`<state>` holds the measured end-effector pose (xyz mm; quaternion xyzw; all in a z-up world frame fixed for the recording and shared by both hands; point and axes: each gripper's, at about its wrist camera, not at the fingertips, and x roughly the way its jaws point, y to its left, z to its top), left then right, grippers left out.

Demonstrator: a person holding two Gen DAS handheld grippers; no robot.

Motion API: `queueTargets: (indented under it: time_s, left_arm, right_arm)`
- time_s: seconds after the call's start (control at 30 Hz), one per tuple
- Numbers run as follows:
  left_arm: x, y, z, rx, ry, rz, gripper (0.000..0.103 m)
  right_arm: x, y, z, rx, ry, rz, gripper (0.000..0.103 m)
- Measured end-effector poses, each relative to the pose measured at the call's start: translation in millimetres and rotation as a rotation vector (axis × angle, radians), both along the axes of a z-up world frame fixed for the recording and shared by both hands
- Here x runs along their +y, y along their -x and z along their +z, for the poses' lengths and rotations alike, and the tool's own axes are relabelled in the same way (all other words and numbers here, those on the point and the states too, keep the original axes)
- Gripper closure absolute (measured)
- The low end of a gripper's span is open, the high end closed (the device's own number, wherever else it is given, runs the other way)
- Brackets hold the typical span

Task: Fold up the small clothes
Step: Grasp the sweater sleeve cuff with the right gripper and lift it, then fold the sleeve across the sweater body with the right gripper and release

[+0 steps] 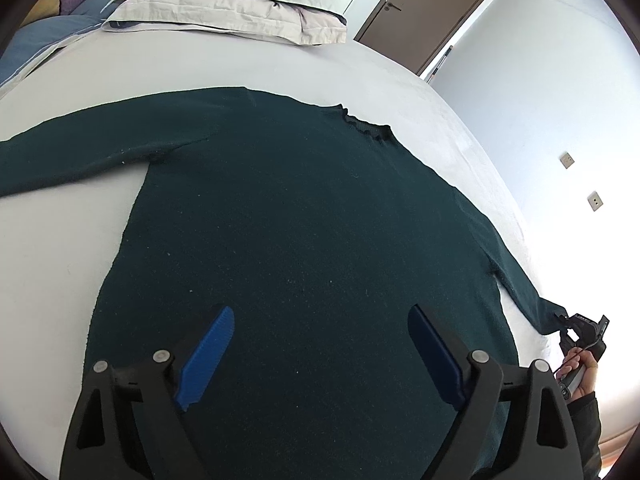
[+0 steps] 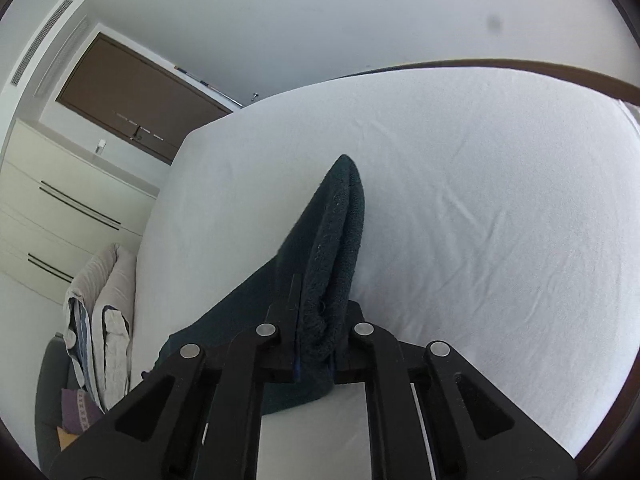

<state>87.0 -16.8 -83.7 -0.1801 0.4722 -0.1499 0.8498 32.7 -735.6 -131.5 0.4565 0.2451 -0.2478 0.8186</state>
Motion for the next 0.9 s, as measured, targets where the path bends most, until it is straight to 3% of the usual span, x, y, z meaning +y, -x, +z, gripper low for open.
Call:
queueTargets:
  time_s: [0.17, 0.3, 0.43, 0.57, 0.67, 0.77, 0.8, 0.83, 0.9]
  left_arm:
    - [18, -5, 6, -0.026, 0.031, 0.017, 0.013]
    - [40, -4, 7, -0.043, 0.052, 0.047, 0.013]
    - [64, -3, 6, -0.050, 0.071, 0.084, 0.013]
    - [88, -4, 4, -0.054, 0.070, 0.121, 0.013]
    - [103, -7, 0, -0.046, 0.077, 0.143, 0.013]
    - [104, -14, -6, -0.036, 0.076, 0.148, 0.013]
    - [102, -18, -7, -0.033, 0.075, 0.144, 0.013]
    - [100, -21, -8, -0.032, 0.073, 0.136, 0.012]
    - [95, -24, -7, -0.035, 0.072, 0.116, 0.010]
  right_arm:
    - [75, -93, 59, 0.014, 0.195, 0.208, 0.096]
    - [174, -177, 87, -0.009, 0.272, 0.431, 0.096]
    - [293, -251, 84, -0.016, 0.292, 0.644, 0.096]
    - [380, -306, 46, 0.030, 0.275, 0.779, 0.096]
    - [437, -310, -3, 0.093, 0.259, 0.841, 0.096]
    - [516, -274, -51, 0.145, 0.248, 0.896, 0.091]
    - [524, -268, -64, 0.144, 0.229, 0.919, 0.080]
    - [526, -261, -72, 0.132, 0.204, 0.929, 0.061]
    - [524, -230, -71, 0.084, 0.192, 0.908, 0.047]
